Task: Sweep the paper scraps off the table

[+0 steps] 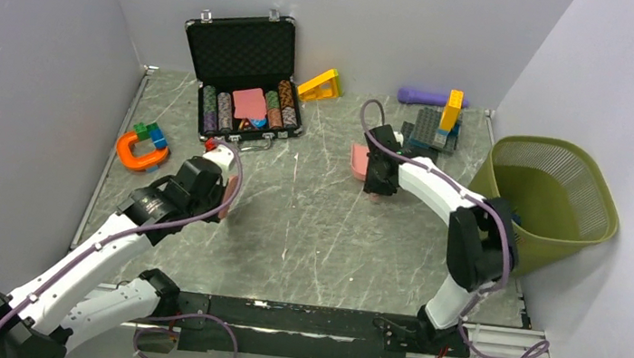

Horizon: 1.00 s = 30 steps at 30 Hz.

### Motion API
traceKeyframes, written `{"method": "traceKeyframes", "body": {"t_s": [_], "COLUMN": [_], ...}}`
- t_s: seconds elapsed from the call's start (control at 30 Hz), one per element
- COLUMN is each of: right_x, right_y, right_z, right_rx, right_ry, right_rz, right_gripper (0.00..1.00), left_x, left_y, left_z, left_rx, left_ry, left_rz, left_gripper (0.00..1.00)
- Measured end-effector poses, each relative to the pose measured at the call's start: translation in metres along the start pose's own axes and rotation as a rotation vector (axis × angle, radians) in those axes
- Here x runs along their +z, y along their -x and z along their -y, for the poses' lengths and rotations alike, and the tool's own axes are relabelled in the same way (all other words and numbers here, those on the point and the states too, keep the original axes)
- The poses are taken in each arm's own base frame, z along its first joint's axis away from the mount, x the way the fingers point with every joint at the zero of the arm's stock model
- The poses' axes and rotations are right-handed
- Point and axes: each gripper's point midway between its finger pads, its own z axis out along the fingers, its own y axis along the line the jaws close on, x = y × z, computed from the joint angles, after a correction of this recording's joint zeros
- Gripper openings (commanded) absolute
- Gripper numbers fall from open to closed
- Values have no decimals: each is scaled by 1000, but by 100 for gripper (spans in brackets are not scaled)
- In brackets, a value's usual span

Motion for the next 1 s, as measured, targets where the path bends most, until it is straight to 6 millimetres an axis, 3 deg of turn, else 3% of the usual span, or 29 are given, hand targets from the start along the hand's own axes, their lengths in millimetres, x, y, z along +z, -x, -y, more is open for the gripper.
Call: {"method": "traceKeyframes", "body": {"t_s": [0.07, 0.17, 0.27, 0.33, 0.37, 0.53, 0.7, 0.83, 1.0], "right_x": [14, 34, 45, 46, 47, 38, 2, -25, -42], "right_y": [-3, -1, -2, -2, -1, 4, -5, -9, -15], "right_z": [9, 15, 17, 18, 18, 16, 17, 7, 15], "right_rx": [-29, -67, -91, -101, -105, -102, -117, -133, -114], "right_ry": [-63, -125, -150, -154, -153, -119, -78, -21, 0], "right_rz": [-23, -41, -55, -55, -50, 18, 117, 228, 317], "right_gripper": [0, 15, 59, 77, 81, 85, 86, 85, 84], "left_x": [2, 5, 7, 7, 7, 11, 12, 8, 14], "left_y": [-1, -3, -4, -5, -6, -10, -7, 15, 50], "left_z": [0, 0, 1, 2, 3, 8, 18, 35, 63], "left_rx": [3, 8, 10, 11, 11, 8, -40, -100, -172], "left_ry": [6, 10, 8, 2, 0, -20, -55, -122, -219], "left_rz": [-10, -25, -34, -39, -42, -70, -88, -62, -22], "left_gripper": [0, 0, 0, 0, 0, 0, 0, 0, 0]}}
